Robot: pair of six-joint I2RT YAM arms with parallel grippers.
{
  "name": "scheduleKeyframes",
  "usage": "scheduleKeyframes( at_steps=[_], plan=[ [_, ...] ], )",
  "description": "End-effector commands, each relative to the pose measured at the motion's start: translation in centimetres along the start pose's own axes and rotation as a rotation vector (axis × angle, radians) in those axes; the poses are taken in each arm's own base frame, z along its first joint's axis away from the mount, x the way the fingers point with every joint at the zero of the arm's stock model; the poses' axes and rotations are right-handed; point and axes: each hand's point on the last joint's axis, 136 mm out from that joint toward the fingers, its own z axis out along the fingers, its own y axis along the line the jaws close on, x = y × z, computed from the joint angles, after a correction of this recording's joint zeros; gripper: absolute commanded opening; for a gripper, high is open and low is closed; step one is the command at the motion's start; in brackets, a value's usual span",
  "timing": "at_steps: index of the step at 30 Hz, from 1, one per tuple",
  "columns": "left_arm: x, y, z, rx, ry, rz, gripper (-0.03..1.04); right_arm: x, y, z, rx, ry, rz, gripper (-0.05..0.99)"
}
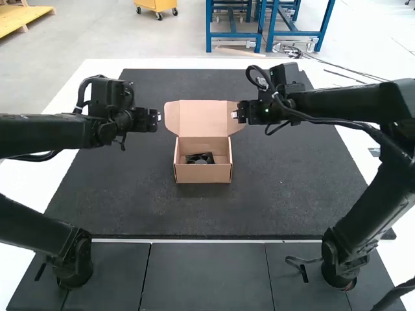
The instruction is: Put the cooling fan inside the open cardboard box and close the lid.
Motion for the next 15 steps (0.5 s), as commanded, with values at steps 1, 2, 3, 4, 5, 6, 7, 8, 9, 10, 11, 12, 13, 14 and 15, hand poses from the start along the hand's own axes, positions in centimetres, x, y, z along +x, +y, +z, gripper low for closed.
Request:
scheduleKeyframes(
  at_steps=[1, 2, 3, 4, 5, 6, 7, 8, 9, 10, 11, 12, 13, 14, 15],
  plan=[
    [-2.0, 0.3, 0.3, -0.016, -0.041, 0.005, 0.97, -1.7, 0.6, 0.4, -0.02, -0.029, -0.02, 0.9],
    [-2.0, 0.3, 0.5, -0.016, -0.04, 0.009, 0.97, -1.8, 0.5, 0.6, -0.02, -0.029, -0.02, 0.9],
    [-2.1, 0.3, 0.6, -0.016, -0.041, 0.01, 0.97, -1.9, 0.5, 0.9, -0.02, -0.028, -0.019, 0.9],
    [-2.1, 0.4, 0.8, -0.019, -0.038, 0.009, 0.97, -2.1, 0.4, 1.0, -0.021, -0.029, -0.019, 0.9],
    [-2.1, 0.5, 1.0, -0.021, -0.038, 0.008, 0.97, -2.2, 0.4, 1.1, -0.019, -0.031, -0.021, 0.9],
    [-2.1, 0.7, 1.2, -0.024, -0.037, 0.006, 0.97, -2.4, 0.4, 1.2, -0.02, -0.032, -0.021, 0.9],
    [-2.1, 0.8, 1.4, -0.027, -0.037, 0.005, 0.97, -2.6, 0.4, 1.4, -0.021, -0.034, -0.023, 0.9],
    [-2.3, 0.9, 1.5, -0.03, -0.041, 0.005, 0.97, -2.7, 0.4, 1.5, -0.021, -0.034, -0.023, 0.9],
    [-2.2, 1.0, 1.8, -0.032, -0.04, 0.003, 0.97, -2.7, 0.4, 1.7, -0.021, -0.031, -0.024, 0.9],
    [-2.2, 1.1, 1.9, -0.034, -0.04, 0.002, 0.97, -2.7, 0.3, 1.8, -0.021, -0.029, -0.024, 0.9],
    [-2.3, 1.1, 2.1, -0.035, -0.04, 0.002, 0.97, -2.7, 0.3, 2.0, -0.021, -0.028, -0.023, 0.9],
    [-2.2, 1.2, 2.3, -0.037, -0.037, 0.001, 0.97, -2.8, 0.3, 2.0, -0.021, -0.028, -0.023, 0.9],
    [-2.2, 1.2, 2.5, -0.037, -0.034, 0.002, 0.97, -2.9, 0.3, 2.1, -0.022, -0.029, -0.024, 0.9],
    [-2.2, 1.1, 2.6, -0.037, -0.034, 0.002, 0.97, -2.9, 0.4, 2.1, -0.025, -0.027, -0.023, 0.9],
    [-2.3, 1.1, 2.7, -0.037, -0.034, 0.002, 0.97, -2.9, 0.4, 2.2, -0.025, -0.026, -0.023, 0.9]
  ],
)
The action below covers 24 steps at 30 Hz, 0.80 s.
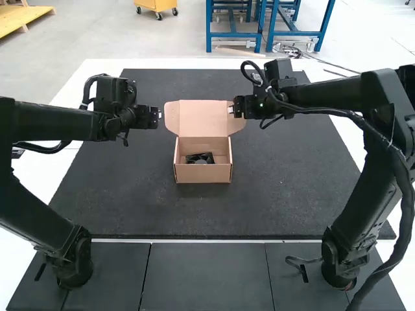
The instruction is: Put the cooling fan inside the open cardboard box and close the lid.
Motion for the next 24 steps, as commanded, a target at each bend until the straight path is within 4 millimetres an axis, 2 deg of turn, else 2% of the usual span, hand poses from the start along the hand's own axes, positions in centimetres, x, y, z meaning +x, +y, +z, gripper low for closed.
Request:
scheduleKeyframes(
  at_steps=[1, 10, 14, 20, 24],
  plan=[
    [-2.1, 0.3, 0.3, -0.012, -0.044, 0.003, 0.97, -1.3, 0.6, -0.1, -0.021, -0.025, -0.02, 0.9],
    [-2.4, 0.1, 1.1, -0.01, -0.046, 0.003, 0.97, -0.7, 0.5, 0.2, -0.019, 0.006, -0.011, 0.88],
    [-2.4, 0.1, 1.4, -0.01, -0.046, 0.003, 0.97, 1.1, 0.4, 0.4, -0.017, 0.037, 0.014, 0.88],
    [-2.7, 0.0, 1.5, -0.01, -0.05, 0.002, 0.97, 1.8, 0.5, 0.2, -0.02, 0.026, 0.017, 0.84],
    [-2.6, 0.0, 1.6, -0.01, -0.047, 0.009, 0.97, 1.6, 0.4, 0.3, -0.02, 0.013, 0.015, 0.77]
  ],
)
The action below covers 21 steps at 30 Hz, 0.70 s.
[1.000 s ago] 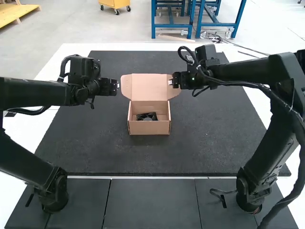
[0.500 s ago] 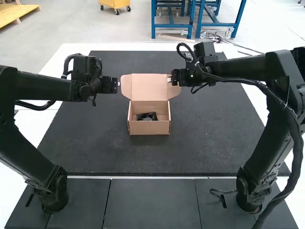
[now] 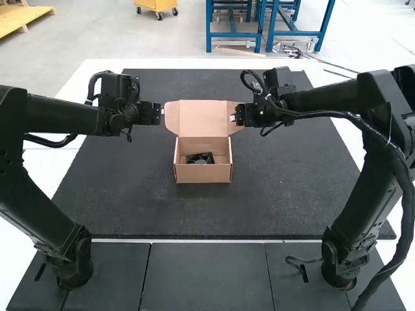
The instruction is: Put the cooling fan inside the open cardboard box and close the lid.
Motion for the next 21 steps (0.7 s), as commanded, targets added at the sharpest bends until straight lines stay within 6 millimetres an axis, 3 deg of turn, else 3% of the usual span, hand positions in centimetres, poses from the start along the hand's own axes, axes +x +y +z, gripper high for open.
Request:
scheduleKeyframes(
  at_steps=[1, 4, 18, 21],
  plan=[
    [-1.6, 0.3, 0.2, -0.011, -0.034, 0.007, 0.97, -1.1, 0.9, -0.3, -0.027, -0.037, -0.006, 0.76],
    [-1.6, 0.3, 0.2, -0.011, -0.034, 0.007, 0.97, -1.8, 1.0, -0.3, -0.03, -0.062, -0.008, 0.74],
    [-1.5, 0.3, 0.2, -0.011, -0.029, 0.011, 0.97, -2.7, 3.2, -0.7, -0.067, -0.096, -0.027, 0.38],
    [-1.4, 0.1, 0.2, -0.006, -0.026, 0.012, 0.97, -2.9, 3.4, -0.9, -0.069, -0.104, -0.031, 0.36]
  ],
)
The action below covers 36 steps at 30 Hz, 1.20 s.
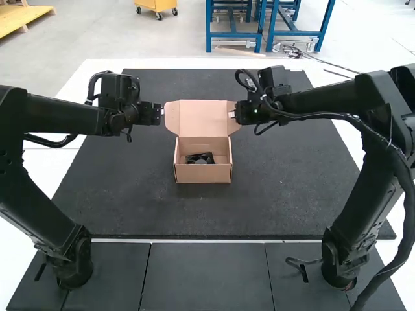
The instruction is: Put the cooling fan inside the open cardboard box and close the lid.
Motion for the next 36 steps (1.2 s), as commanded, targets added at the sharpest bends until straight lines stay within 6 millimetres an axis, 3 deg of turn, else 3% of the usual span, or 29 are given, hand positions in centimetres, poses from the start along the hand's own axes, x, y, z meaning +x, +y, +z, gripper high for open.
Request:
scheduleKeyframes(
  at_steps=[1, 13, 20, 24, 36],
  plan=[
    [-1.3, 0.1, 0.2, -0.008, -0.025, 0.004, 0.97, -1.8, 1.2, -1.0, -0.027, -0.05, -0.01, 0.35],
    [-1.6, -0.5, 0.2, 0.004, -0.033, 0.01, 0.97, -2.1, 1.3, -2.0, -0.024, -0.079, -0.026, 0.12],
    [-1.5, -1.6, 0.1, 0.024, -0.031, 0.019, 0.97, -1.7, 1.7, -2.0, -0.032, -0.077, -0.027, 0.09],
    [-1.4, -2.4, 0.0, 0.039, -0.03, 0.026, 0.97, -1.3, 2.2, -1.9, -0.044, -0.069, -0.036, -0.02],
    [-1.1, -2.4, -0.9, 0.043, -0.007, 0.028, 0.97, 1.2, 5.2, -1.2, -0.102, -0.043, -0.047, -0.02]
  ],
)
